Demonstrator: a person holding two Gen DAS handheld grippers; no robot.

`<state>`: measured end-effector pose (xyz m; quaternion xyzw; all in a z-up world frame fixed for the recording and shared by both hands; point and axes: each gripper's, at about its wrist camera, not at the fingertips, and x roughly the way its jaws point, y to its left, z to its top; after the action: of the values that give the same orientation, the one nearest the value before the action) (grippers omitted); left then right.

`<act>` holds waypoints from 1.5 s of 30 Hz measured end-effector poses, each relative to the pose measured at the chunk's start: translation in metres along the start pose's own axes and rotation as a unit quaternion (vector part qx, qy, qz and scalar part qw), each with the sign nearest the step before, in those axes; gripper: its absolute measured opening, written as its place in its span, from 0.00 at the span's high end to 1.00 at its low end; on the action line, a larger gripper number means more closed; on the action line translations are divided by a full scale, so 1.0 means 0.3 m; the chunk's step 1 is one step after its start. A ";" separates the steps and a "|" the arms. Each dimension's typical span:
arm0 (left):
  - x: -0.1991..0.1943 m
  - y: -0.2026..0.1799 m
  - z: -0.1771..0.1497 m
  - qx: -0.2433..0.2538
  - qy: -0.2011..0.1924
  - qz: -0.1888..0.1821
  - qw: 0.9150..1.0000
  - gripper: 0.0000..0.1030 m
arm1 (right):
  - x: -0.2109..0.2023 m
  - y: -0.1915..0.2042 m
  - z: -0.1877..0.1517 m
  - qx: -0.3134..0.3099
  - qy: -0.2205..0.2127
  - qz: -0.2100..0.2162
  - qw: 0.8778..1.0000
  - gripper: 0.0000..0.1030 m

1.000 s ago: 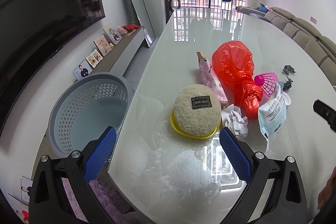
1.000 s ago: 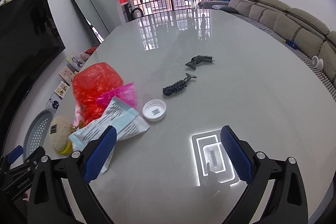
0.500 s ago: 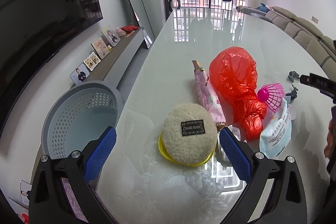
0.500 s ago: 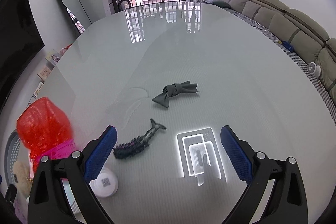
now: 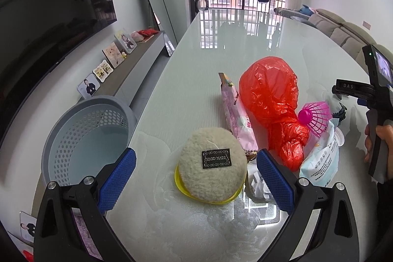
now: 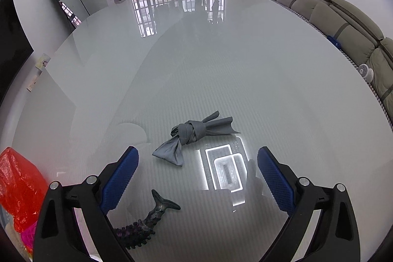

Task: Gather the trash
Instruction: 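Move the right tool toward the grey cloth and close on it, then grasp the blue-white wipe packet with the left tool while right holds cloth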

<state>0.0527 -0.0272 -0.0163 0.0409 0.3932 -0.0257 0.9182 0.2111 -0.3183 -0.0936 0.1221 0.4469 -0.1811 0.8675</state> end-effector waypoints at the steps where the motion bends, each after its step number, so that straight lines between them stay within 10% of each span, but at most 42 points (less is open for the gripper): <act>1: 0.002 -0.002 0.000 0.000 0.001 0.000 1.000 0.06 | -0.003 0.005 -0.004 0.000 0.001 -0.001 1.000 0.09; 10: -0.006 -0.005 -0.004 -0.004 0.000 -0.013 1.000 0.06 | -0.013 0.046 -0.029 -0.025 0.000 -0.010 1.000 0.40; 16: -0.002 0.002 -0.012 -0.016 0.008 -0.022 1.000 0.06 | -0.025 0.056 -0.031 -0.044 -0.012 -0.001 0.999 0.77; 45: -0.106 -0.208 -0.071 0.066 -0.032 -0.063 0.995 0.06 | -0.403 -0.081 -0.374 -0.023 -0.036 0.123 0.992 0.84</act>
<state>0.0104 -0.0869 -0.0114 0.0758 0.3625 -0.1104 0.9223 0.0541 -0.2736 -0.0597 0.1497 0.4013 -0.0673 0.9011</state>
